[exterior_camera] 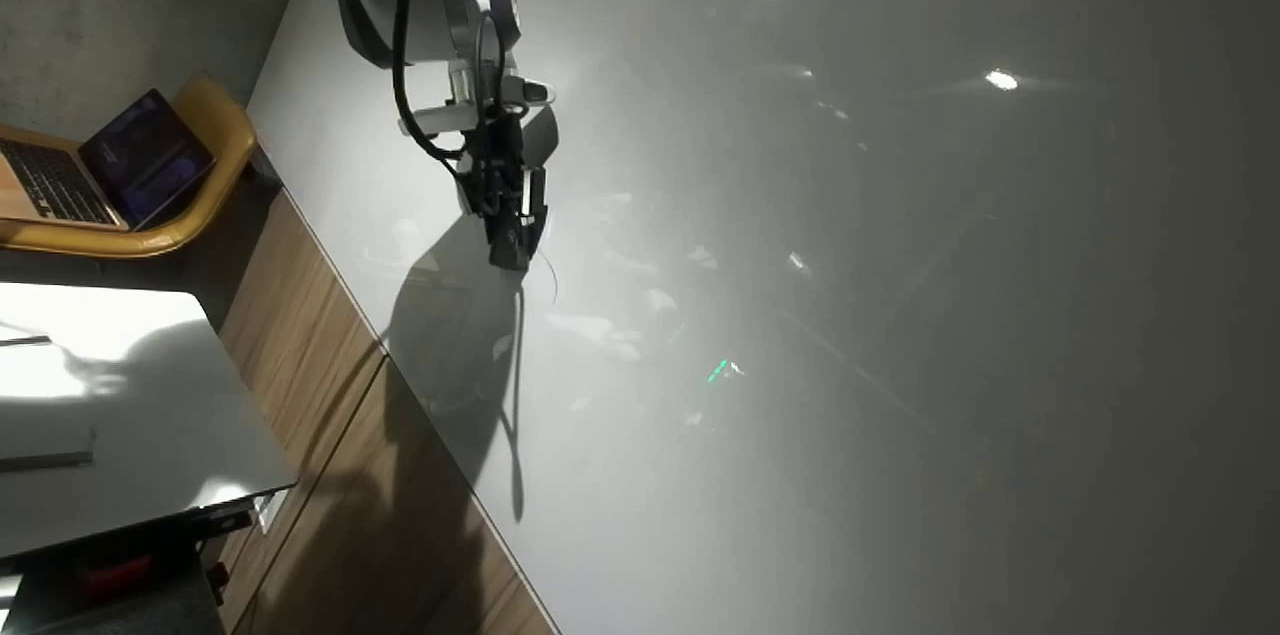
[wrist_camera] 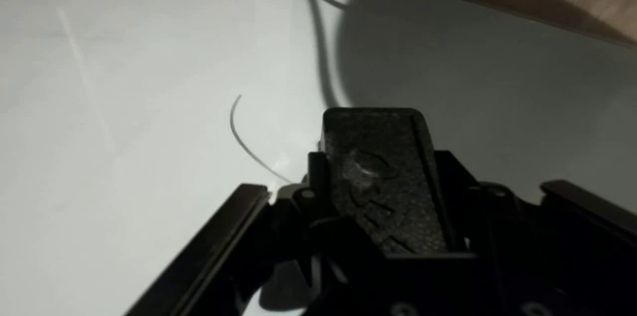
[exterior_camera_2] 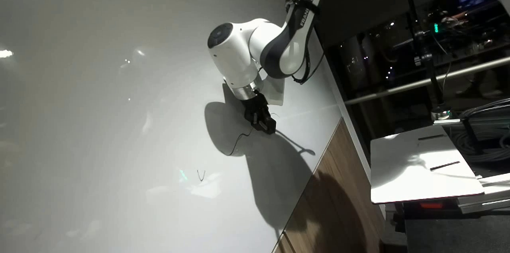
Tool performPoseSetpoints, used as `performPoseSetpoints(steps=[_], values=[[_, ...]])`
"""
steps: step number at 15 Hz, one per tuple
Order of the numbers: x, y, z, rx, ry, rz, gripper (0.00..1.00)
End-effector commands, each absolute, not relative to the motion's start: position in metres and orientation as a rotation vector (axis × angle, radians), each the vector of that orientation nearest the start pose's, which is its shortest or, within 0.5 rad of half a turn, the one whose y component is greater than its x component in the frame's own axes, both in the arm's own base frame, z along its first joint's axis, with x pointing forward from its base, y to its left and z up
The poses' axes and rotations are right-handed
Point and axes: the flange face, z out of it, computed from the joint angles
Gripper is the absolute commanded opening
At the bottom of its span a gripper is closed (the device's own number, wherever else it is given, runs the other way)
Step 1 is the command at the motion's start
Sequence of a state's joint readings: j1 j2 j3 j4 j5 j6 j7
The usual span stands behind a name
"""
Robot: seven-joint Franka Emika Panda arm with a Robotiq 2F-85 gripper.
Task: Use the eraser to wipe the whiteboard.
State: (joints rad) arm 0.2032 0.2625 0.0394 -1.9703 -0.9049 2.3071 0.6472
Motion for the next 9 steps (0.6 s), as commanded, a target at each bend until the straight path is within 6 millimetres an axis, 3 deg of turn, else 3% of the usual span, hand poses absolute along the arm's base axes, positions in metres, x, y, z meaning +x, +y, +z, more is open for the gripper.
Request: performPoseSetpoints(steps=[1, 9], values=[[0.618, 0.074, 0.339, 2.490, 0.261, 0.523, 0.30], [0.621, 0.011, 0.336, 2.475, 0.194, 0.509, 0.30]])
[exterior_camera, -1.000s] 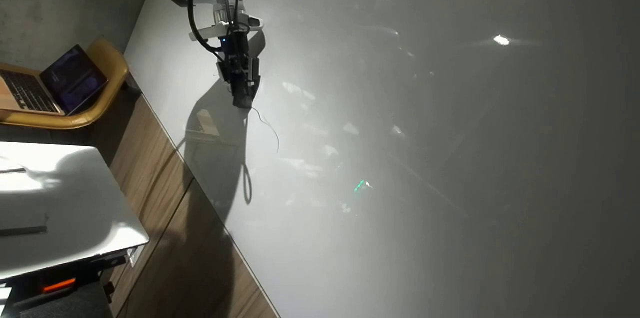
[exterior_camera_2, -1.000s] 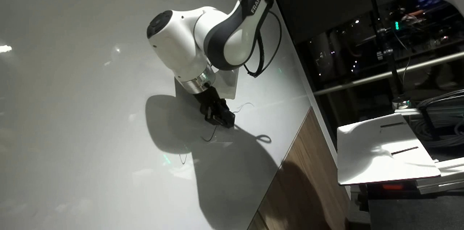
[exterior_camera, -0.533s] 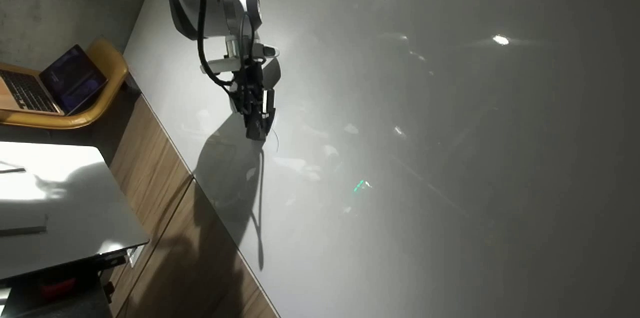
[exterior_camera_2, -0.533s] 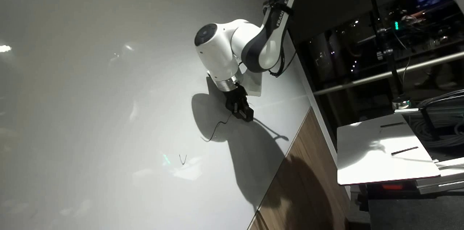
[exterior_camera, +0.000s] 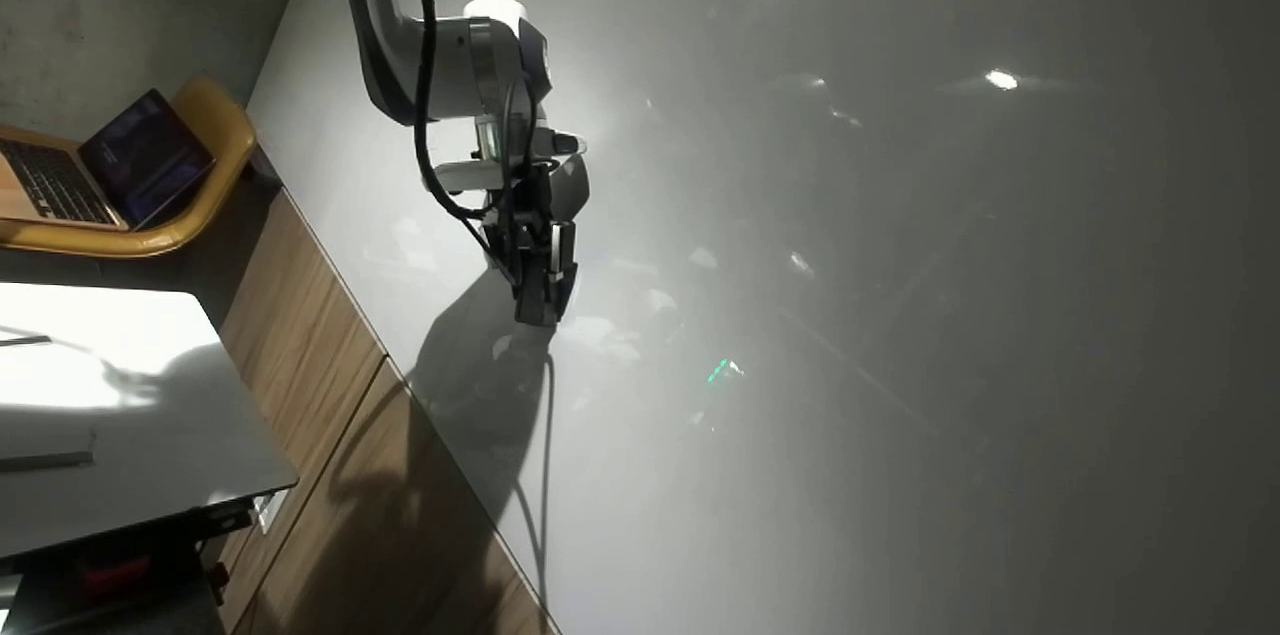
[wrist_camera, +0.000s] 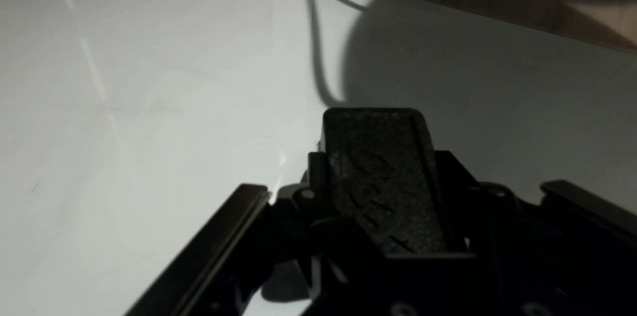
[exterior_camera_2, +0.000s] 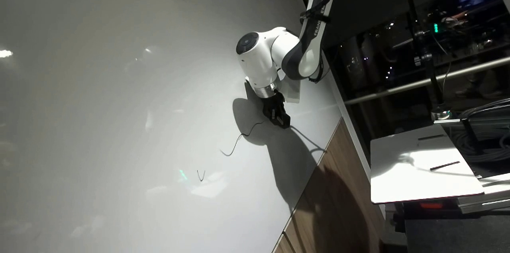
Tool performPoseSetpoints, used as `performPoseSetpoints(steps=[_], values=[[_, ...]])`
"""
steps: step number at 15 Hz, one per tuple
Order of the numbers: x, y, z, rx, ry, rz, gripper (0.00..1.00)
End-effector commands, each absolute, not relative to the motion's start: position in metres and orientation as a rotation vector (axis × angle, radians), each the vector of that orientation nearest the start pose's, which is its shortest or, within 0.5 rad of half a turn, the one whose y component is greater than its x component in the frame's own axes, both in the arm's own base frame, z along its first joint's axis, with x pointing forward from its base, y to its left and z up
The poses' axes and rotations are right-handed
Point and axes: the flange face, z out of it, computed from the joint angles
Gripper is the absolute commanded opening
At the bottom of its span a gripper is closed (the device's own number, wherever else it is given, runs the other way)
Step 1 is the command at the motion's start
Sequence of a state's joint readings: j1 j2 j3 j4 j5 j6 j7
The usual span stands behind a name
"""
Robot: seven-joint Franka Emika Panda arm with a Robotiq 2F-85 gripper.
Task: Use the eraser to wipe the whiteboard.
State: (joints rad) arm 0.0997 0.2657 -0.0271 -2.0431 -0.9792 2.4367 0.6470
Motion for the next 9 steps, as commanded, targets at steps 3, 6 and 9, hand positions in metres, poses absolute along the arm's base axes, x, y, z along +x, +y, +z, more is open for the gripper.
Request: performPoseSetpoints(steps=[3, 6, 9], values=[[0.625, -0.014, 0.340, 2.461, 0.160, 0.494, 0.30], [0.628, -0.013, 0.342, 2.457, 0.154, 0.493, 0.30], [0.628, 0.027, 0.336, 2.478, 0.190, 0.503, 0.30]])
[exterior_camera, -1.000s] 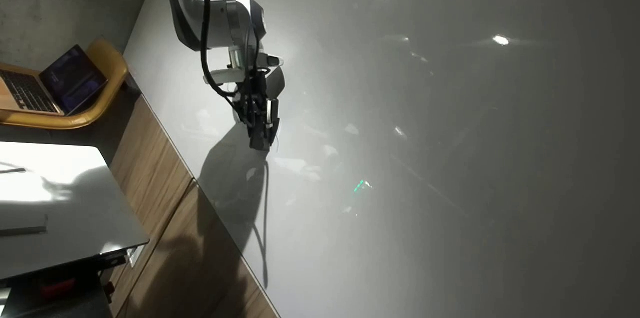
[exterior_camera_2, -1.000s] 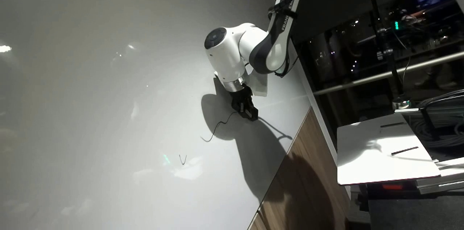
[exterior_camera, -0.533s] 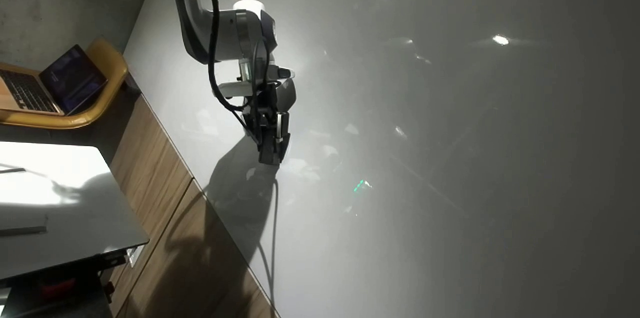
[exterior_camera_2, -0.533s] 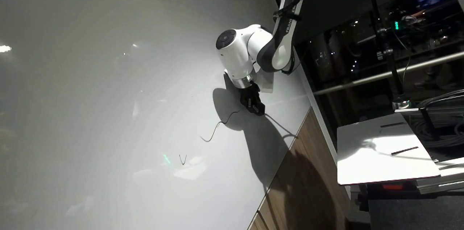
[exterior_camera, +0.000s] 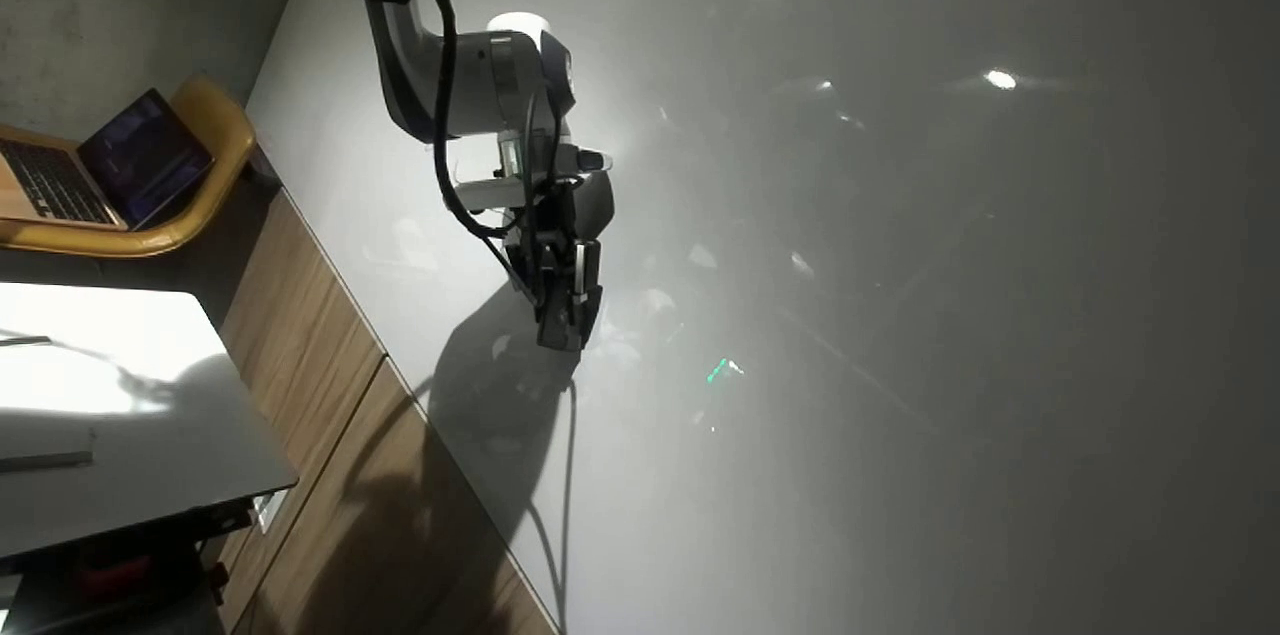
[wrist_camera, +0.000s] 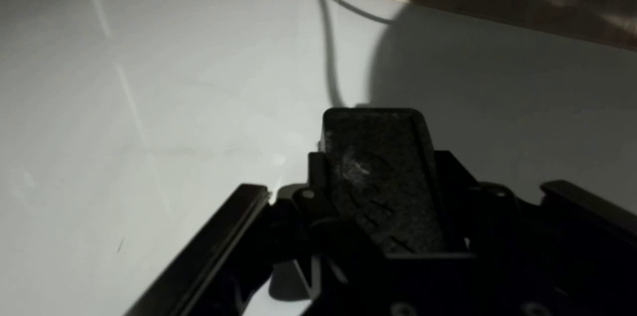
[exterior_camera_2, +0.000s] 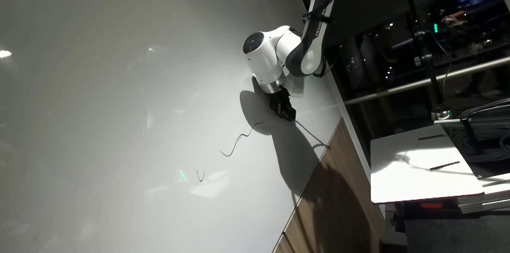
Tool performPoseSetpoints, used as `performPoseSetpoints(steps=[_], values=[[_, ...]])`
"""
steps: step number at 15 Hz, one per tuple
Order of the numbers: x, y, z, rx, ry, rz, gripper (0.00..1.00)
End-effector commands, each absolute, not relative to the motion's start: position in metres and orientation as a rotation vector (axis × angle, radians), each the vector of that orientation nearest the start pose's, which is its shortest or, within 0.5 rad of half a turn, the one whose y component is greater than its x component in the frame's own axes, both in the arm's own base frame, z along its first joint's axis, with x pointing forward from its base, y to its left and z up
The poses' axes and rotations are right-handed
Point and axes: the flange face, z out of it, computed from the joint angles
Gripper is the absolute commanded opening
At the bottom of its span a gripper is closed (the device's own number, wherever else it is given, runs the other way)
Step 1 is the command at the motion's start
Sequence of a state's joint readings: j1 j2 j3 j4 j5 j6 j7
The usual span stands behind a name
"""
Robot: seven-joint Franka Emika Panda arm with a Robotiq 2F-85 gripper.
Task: Use the eraser to wipe the whiteboard.
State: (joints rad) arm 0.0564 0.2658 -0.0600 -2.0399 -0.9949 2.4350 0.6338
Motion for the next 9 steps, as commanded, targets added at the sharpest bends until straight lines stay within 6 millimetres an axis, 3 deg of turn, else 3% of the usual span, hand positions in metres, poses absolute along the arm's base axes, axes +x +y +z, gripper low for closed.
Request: performPoseSetpoints(steps=[1, 9], values=[[0.627, 0.041, 0.334, 2.482, 0.205, 0.507, 0.30], [0.625, 0.204, 0.344, 2.464, 0.427, 0.582, 0.30]])
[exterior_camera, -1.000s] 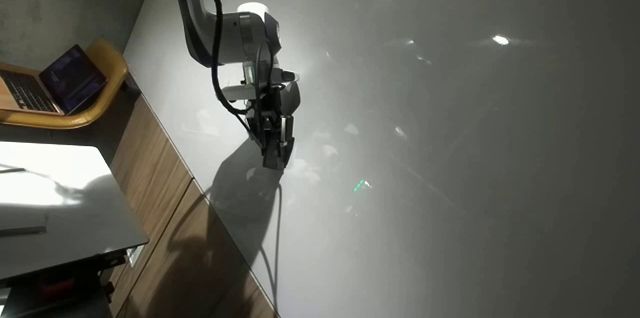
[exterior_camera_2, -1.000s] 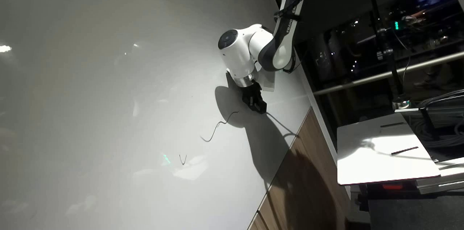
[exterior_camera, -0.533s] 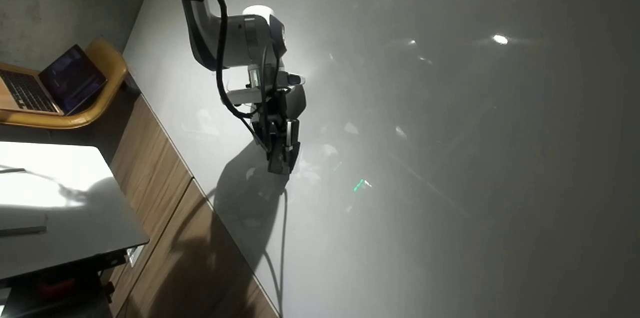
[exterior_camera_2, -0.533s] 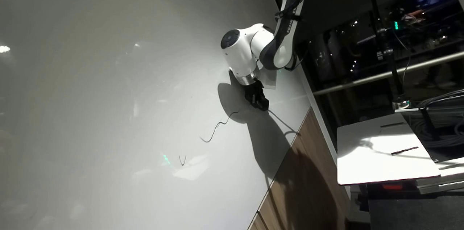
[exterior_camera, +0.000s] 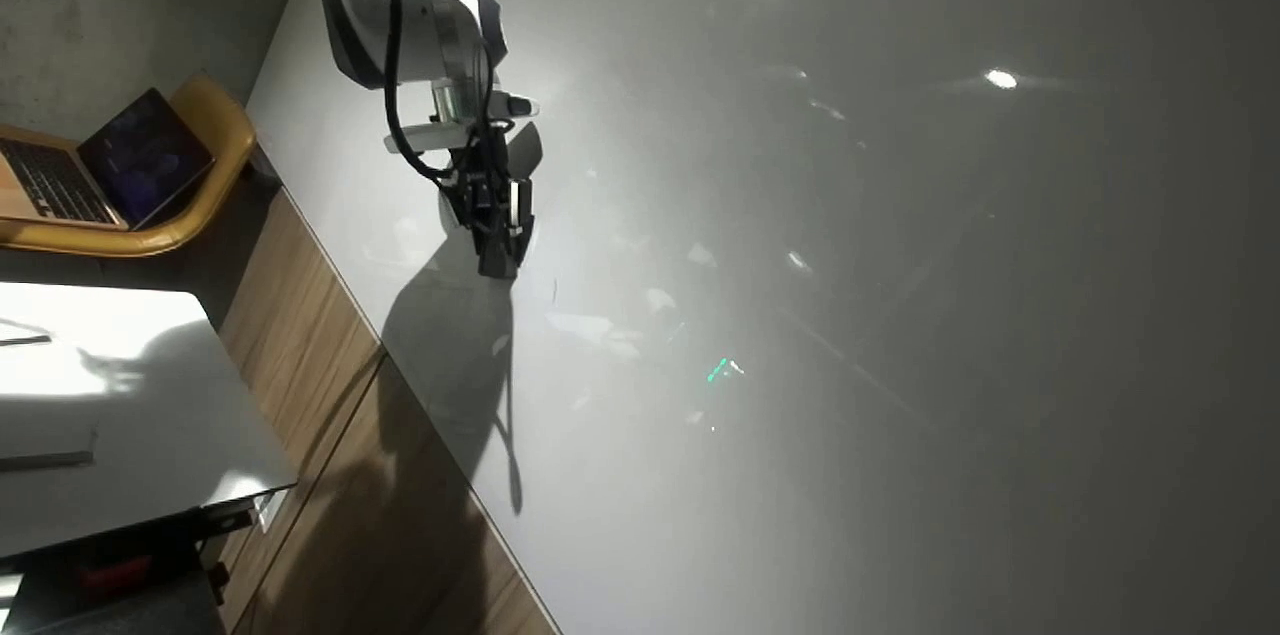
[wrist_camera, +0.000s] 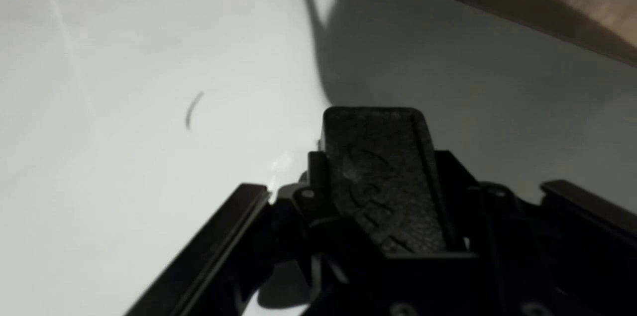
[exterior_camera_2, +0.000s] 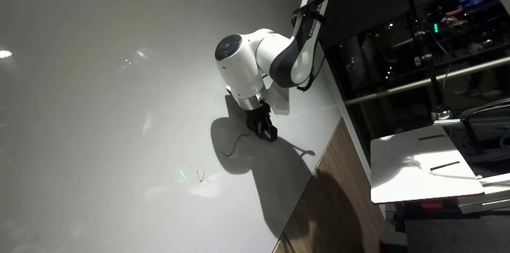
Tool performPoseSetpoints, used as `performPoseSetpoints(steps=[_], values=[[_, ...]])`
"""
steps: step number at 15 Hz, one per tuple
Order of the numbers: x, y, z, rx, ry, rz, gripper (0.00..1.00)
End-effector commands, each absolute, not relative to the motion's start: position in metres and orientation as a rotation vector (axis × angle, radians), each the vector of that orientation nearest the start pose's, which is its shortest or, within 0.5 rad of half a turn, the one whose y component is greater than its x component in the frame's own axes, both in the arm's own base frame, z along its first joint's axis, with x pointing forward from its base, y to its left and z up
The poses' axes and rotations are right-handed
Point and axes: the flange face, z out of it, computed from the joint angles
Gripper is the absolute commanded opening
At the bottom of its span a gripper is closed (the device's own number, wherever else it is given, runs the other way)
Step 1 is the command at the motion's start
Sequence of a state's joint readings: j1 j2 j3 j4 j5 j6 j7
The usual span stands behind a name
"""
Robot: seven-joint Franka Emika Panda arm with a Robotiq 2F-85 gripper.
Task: Use the eraser to wipe the whiteboard.
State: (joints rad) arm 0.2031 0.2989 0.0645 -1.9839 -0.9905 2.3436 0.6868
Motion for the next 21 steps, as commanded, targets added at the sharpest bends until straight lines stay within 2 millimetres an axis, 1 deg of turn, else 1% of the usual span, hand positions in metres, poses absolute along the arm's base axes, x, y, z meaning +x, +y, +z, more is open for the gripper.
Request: performPoseSetpoints(steps=[1, 4, 7, 10, 12, 16, 21], values=[[0.625, 0.220, 0.346, 2.457, 0.449, 0.585, 0.30], [0.625, 0.262, 0.345, 2.435, 0.502, 0.583, 0.30], [0.624, 0.298, 0.342, 2.413, 0.546, 0.573, 0.30], [0.624, 0.330, 0.342, 2.396, 0.578, 0.572, 0.30], [0.624, 0.351, 0.347, 2.384, 0.597, 0.573, 0.30], [0.623, 0.384, 0.358, 2.370, 0.626, 0.570, 0.30], [0.620, 0.422, 0.361, 2.377, 0.661, 0.571, 0.30]])
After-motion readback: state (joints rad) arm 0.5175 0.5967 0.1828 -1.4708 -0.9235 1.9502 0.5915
